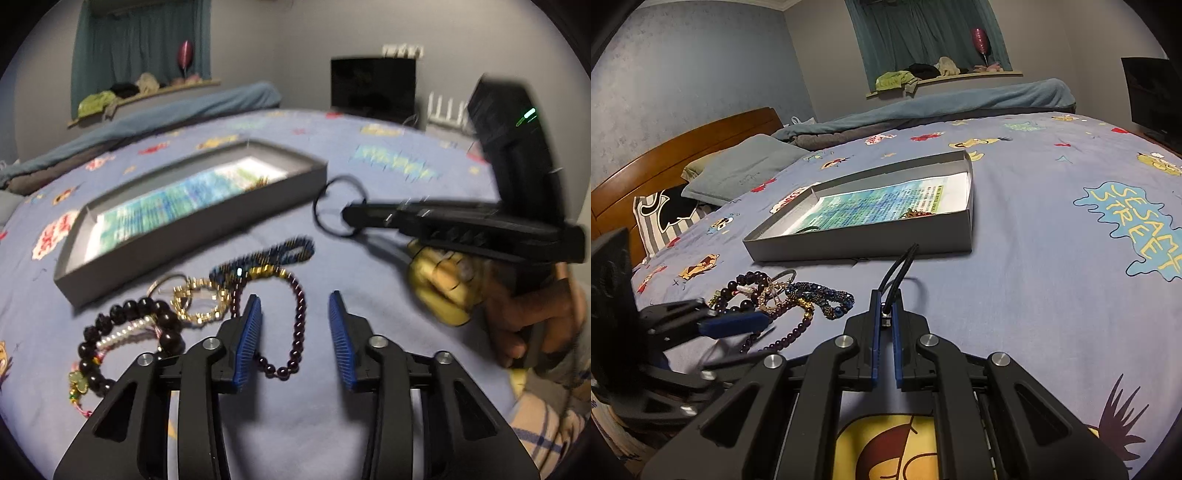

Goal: Organize jewelry
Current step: 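Grasp the dark bead bracelet with the left tool while the right tool holds the hair tie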

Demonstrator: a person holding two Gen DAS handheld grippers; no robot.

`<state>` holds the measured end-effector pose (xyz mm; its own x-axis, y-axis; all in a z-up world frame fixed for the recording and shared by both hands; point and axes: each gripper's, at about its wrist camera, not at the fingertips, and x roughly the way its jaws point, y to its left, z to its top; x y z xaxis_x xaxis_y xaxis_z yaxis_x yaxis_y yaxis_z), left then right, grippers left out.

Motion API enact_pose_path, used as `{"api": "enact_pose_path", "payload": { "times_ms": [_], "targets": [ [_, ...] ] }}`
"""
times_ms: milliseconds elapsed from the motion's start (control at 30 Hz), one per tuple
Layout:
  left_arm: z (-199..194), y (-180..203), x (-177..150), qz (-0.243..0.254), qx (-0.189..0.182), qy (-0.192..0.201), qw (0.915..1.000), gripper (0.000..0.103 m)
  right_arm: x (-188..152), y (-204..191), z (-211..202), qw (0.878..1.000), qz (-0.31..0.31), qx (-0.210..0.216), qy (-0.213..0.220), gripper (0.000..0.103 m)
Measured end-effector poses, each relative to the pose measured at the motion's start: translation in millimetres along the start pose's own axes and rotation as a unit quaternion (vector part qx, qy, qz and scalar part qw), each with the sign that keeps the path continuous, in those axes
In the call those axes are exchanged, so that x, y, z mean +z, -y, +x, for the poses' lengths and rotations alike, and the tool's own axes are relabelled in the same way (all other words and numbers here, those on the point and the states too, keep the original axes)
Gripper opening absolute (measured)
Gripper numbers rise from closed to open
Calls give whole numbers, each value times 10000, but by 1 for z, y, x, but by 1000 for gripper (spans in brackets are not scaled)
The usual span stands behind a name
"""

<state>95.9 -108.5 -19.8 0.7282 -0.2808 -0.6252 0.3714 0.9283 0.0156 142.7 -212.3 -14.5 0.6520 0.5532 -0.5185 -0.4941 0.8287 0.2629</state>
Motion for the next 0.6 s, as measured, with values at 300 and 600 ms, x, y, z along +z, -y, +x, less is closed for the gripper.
{"api": "enact_pose_path", "payload": {
  "times_ms": [300, 600],
  "targets": [
    [-3, -6, -2, -122, -114, 44, 9999, 6, 0, -3, -2, 10000, -66, 1, 44, 6],
    [-39, -24, 8, -497, -258, 650, 9963, 6, 11, -16, -8, 9994, -320, 10, 125, 6]
  ]
}}
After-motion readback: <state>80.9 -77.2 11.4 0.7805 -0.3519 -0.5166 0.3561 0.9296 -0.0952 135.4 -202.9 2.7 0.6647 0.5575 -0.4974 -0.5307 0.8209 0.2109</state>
